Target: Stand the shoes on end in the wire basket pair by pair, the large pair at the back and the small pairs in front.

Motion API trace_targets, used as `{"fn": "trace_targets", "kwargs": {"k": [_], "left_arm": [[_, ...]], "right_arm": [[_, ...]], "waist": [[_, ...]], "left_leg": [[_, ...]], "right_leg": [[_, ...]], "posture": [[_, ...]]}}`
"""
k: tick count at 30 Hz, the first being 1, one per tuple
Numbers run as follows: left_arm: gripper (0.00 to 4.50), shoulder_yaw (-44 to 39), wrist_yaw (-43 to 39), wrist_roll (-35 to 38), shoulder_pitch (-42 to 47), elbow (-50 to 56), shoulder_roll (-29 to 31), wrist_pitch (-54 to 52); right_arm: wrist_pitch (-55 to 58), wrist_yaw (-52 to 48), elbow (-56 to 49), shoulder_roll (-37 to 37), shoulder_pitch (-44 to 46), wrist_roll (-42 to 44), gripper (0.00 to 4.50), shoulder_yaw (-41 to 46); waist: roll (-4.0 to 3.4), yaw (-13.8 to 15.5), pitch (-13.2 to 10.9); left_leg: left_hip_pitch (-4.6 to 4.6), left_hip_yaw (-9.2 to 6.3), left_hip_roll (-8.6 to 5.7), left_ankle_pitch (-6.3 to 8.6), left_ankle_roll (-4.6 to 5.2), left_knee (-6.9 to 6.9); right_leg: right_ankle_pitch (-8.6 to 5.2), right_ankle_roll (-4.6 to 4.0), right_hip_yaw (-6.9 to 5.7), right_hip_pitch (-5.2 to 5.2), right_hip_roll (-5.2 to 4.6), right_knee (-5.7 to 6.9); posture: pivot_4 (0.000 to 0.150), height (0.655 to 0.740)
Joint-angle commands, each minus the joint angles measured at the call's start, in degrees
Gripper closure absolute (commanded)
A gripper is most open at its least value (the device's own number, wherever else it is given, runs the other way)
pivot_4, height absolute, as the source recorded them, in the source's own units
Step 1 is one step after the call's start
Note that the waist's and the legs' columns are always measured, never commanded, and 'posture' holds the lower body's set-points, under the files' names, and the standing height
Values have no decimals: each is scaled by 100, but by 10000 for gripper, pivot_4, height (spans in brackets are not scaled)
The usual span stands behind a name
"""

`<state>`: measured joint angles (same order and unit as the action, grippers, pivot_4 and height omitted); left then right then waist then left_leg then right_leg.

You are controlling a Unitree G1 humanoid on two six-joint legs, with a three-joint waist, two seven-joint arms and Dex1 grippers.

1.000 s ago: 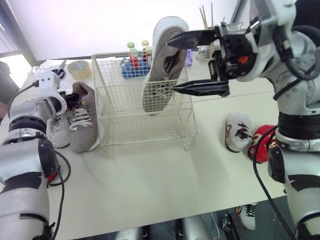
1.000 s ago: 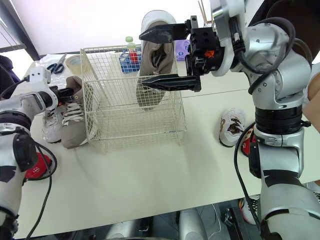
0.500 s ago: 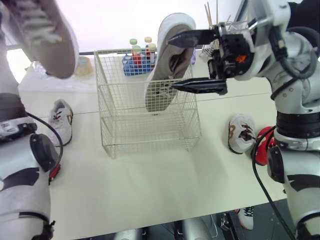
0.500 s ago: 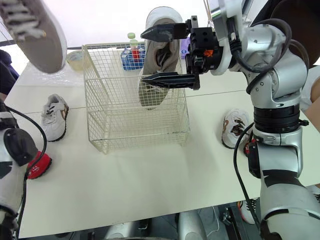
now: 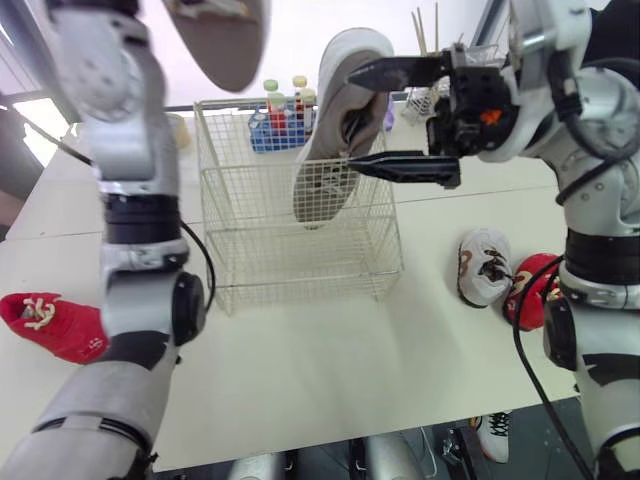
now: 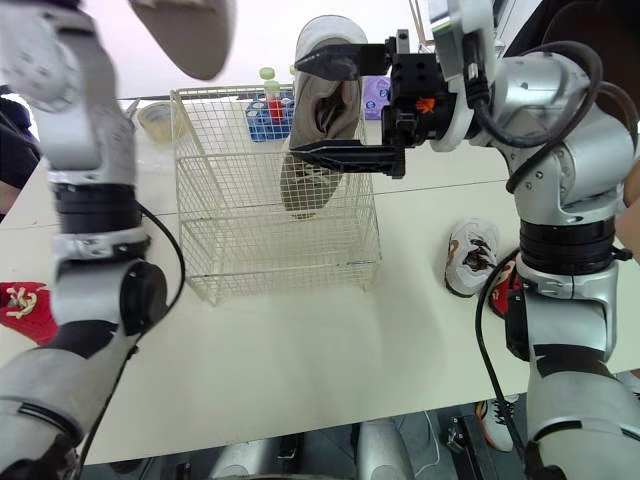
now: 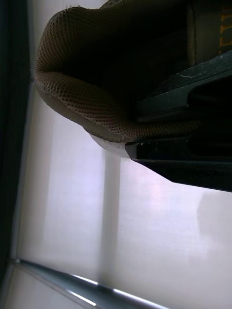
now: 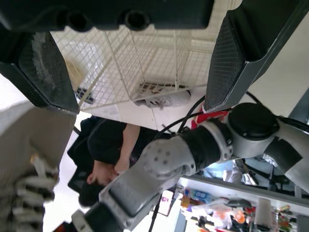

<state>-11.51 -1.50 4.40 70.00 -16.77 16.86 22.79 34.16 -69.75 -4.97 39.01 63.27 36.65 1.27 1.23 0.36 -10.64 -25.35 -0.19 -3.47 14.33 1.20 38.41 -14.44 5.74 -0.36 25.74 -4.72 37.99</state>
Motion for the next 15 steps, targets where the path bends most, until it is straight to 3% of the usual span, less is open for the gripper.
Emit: {"fn": "trace_targets", "kwargs": {"k": [1, 14, 15], "left_arm": [[44362, 207, 249, -374, -242, 397, -174, 299], [44362, 658, 1227, -1584, -1830, 842, -853, 350], [40706, 688, 1258, -1625, -1954, 847, -891, 360]], "right_arm": [[63, 150, -293, 136, 30, 162, 0, 287], [176, 260, -403, 171, 13, 227, 0, 284], [173, 261, -395, 168, 19, 227, 0, 276]], "waist": [[0, 1, 0], [0, 49, 0], [0, 48, 0]], "left_leg": [[0, 0, 0, 0, 0, 0], [0, -1, 1, 1, 1, 11], [0, -2, 1, 2, 4, 16]], "right_leg": [[0, 0, 0, 0, 0, 0], [0, -1, 1, -5, 0, 0], [0, -1, 0, -8, 0, 0]], "posture": [[1500, 7400], [1500, 7400], [1500, 7400]]}}
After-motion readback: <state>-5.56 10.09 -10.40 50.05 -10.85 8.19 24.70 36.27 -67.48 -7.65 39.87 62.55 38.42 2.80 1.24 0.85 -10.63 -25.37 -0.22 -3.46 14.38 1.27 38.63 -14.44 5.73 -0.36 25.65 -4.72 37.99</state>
